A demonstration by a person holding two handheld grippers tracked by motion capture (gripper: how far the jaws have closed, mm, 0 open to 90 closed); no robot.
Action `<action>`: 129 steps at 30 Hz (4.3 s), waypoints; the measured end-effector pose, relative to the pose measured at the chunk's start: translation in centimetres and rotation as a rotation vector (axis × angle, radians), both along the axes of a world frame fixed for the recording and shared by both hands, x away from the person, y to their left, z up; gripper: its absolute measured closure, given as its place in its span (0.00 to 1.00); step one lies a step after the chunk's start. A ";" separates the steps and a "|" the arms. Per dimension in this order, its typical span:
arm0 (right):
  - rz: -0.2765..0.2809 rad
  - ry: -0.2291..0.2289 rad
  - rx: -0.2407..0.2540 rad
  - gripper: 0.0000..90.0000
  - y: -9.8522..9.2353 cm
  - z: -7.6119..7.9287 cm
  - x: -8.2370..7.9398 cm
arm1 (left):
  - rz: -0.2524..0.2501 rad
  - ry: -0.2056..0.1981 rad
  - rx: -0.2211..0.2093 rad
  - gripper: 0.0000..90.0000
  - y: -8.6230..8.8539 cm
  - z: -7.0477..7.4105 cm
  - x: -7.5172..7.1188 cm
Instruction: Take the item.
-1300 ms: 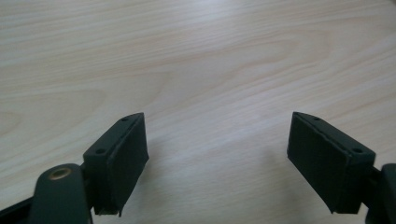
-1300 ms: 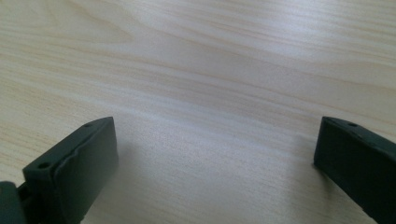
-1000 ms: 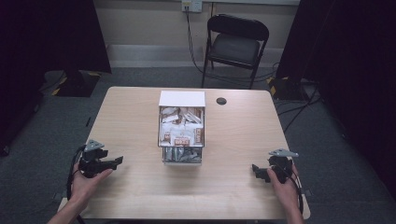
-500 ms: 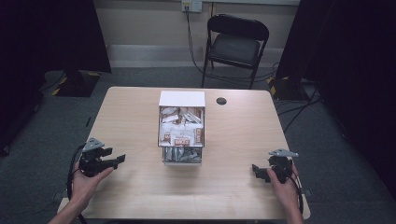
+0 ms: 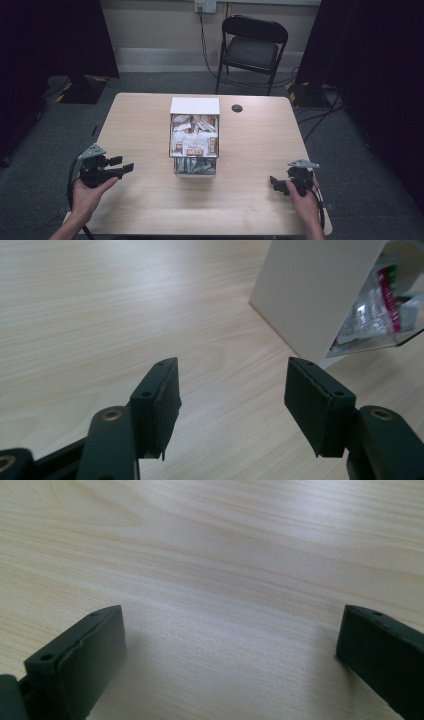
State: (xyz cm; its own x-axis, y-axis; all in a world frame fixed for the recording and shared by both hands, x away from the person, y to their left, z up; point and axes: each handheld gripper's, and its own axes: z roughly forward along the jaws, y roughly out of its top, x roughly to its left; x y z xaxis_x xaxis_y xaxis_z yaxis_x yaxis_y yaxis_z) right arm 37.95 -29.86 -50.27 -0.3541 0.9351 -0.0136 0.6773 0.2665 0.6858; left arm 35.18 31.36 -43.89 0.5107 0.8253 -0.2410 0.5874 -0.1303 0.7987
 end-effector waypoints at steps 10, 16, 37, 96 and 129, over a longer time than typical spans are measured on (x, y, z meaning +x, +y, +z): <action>0.000 0.000 0.000 0.00 0.0 0.0 0.0 | -0.062 -0.063 -0.061 0.45 -0.9 1.7 -0.3; 0.000 0.000 0.001 0.00 0.0 0.0 0.0 | -0.087 -0.084 -0.049 0.46 -1.6 2.9 0.1; 0.000 0.000 0.000 0.00 0.0 0.0 0.0 | -0.129 -0.166 -0.120 0.52 -3.0 7.8 1.2; 0.001 0.001 0.000 0.00 0.0 0.0 0.0 | -0.475 -0.144 -0.114 0.59 -15.7 12.7 4.1; 0.001 0.001 0.000 0.00 0.0 0.0 0.0 | -0.509 -0.150 -0.057 0.87 -15.8 11.4 4.6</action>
